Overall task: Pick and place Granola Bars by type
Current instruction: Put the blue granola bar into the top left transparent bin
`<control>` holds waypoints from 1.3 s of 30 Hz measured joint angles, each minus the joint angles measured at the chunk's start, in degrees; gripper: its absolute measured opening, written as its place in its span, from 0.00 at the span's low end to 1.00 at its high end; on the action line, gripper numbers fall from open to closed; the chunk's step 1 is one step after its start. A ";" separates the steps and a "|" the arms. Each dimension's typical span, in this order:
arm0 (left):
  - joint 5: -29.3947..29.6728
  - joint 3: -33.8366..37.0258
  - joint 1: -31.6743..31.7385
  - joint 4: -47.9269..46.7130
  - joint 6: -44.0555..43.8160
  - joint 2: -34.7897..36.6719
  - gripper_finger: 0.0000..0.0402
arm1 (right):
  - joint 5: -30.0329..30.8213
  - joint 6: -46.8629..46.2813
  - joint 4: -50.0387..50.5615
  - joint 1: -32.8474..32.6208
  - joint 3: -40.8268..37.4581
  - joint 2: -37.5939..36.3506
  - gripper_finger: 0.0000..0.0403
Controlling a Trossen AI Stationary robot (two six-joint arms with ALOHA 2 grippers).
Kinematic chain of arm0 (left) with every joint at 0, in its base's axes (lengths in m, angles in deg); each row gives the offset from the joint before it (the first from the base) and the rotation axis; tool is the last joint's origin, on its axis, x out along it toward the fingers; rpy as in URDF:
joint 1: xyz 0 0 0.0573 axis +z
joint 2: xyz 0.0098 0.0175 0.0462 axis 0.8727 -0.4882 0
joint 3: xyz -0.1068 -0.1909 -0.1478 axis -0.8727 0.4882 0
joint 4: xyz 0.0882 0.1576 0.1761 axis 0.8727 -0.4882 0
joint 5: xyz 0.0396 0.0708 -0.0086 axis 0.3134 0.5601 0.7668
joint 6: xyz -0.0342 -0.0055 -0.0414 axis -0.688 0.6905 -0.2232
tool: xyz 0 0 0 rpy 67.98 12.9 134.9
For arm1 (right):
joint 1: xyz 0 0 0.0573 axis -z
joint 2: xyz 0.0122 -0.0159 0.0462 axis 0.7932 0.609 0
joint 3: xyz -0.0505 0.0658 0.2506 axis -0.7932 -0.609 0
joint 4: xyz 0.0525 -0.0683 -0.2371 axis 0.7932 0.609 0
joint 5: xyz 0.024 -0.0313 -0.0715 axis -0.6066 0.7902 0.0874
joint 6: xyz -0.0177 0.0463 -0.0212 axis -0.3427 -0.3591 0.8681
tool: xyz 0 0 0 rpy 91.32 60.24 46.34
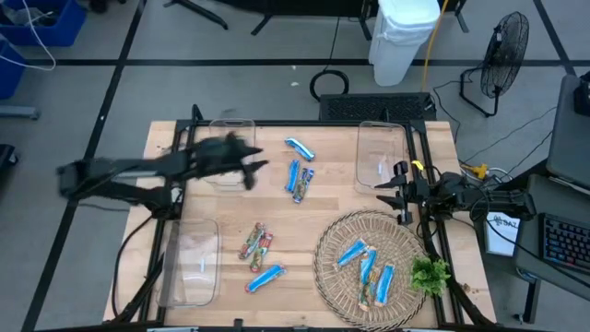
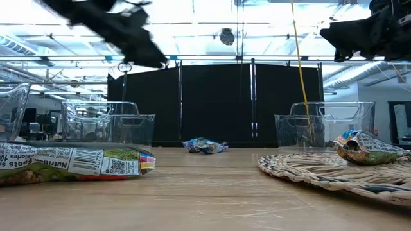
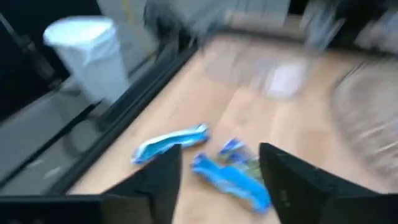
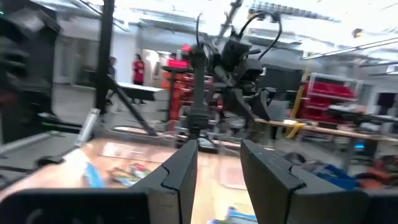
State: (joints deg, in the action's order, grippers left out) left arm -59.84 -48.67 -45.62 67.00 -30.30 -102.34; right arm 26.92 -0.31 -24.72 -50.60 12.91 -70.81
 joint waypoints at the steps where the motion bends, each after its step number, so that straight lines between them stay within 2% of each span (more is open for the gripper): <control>1: 1.12 -4.96 0.04 -3.58 2.82 -4.66 0.61 | 1.23 0.66 -0.01 0.00 0.00 0.00 0.28; 4: 4.88 -19.49 0.04 -16.40 10.41 -18.00 0.70 | 6.00 1.27 -0.01 0.00 0.00 0.00 0.28; 8: 9.54 -35.84 0.33 -31.66 12.91 -32.93 0.76 | 10.28 -0.89 0.06 0.00 0.00 0.02 0.28; 10: 11.46 -41.59 0.79 -34.59 12.63 -38.43 0.76 | 10.04 -2.55 0.07 0.00 0.00 0.02 0.28; 13: 12.20 -46.52 1.52 -36.06 12.84 -44.55 0.76 | 9.94 -4.76 0.51 0.00 0.00 0.02 0.28; 16: 8.25 -48.12 1.85 -36.41 12.81 -48.06 0.74 | 9.94 -6.81 1.70 0.00 0.00 0.02 0.28; 19: 2.86 -48.16 2.29 -36.11 8.80 -49.96 0.71 | 9.94 -8.05 3.53 0.00 0.00 0.03 0.28; 22: 5.75 -48.16 3.02 -33.74 5.17 -51.29 0.69 | 9.94 -8.27 5.13 0.00 0.01 0.02 0.28; 25: 6.84 -48.15 4.31 -31.33 5.78 -51.45 0.68 | 9.94 -8.29 5.57 0.00 0.02 0.04 0.28; 27: 5.42 -47.71 5.00 -27.24 9.75 -51.43 0.68 | 9.93 -8.29 5.34 0.00 0.01 0.04 0.28; 31: 5.45 -47.31 5.75 -21.91 25.47 -51.45 0.68 | 9.92 -8.29 4.92 0.00 0.01 0.02 0.28; 33: 3.10 -47.31 6.26 -21.30 31.15 -51.41 0.68 | 9.92 -8.29 4.73 0.00 0.00 0.02 0.28; 36: -0.78 -47.31 7.28 -22.83 34.40 -51.60 0.66 | 9.92 -8.31 4.74 0.00 0.00 0.02 0.28; 39: -3.19 -47.31 8.26 -25.49 33.30 -52.40 0.65 | 9.92 -8.31 4.74 0.00 0.01 0.03 0.28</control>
State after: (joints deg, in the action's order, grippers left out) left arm -63.03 -95.98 -37.35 41.51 3.00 -154.73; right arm 36.84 -8.62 -19.98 -50.60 12.92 -70.78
